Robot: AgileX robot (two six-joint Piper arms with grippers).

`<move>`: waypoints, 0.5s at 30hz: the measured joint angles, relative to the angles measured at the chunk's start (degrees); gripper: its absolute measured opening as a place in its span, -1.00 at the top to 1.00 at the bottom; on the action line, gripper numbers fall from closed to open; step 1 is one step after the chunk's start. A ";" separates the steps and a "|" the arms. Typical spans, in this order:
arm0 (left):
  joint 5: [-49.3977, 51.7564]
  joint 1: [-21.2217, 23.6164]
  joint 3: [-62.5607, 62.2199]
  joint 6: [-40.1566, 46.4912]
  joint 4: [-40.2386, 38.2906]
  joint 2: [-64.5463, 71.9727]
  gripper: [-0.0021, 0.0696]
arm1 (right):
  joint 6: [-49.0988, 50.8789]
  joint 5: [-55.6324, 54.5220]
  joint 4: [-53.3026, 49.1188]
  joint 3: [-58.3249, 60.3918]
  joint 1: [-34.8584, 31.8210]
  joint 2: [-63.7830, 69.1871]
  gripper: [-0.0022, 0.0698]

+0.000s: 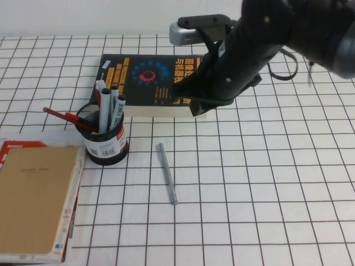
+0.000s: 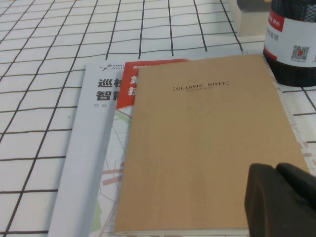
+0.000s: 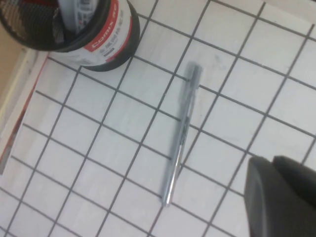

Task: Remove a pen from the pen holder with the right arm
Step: 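Take a marker out of the pen holder and lay it on the table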

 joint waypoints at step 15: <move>0.00 0.00 0.00 0.00 0.00 0.00 0.95 | -0.04 -8.34 -7.14 39.88 0.23 -44.81 0.98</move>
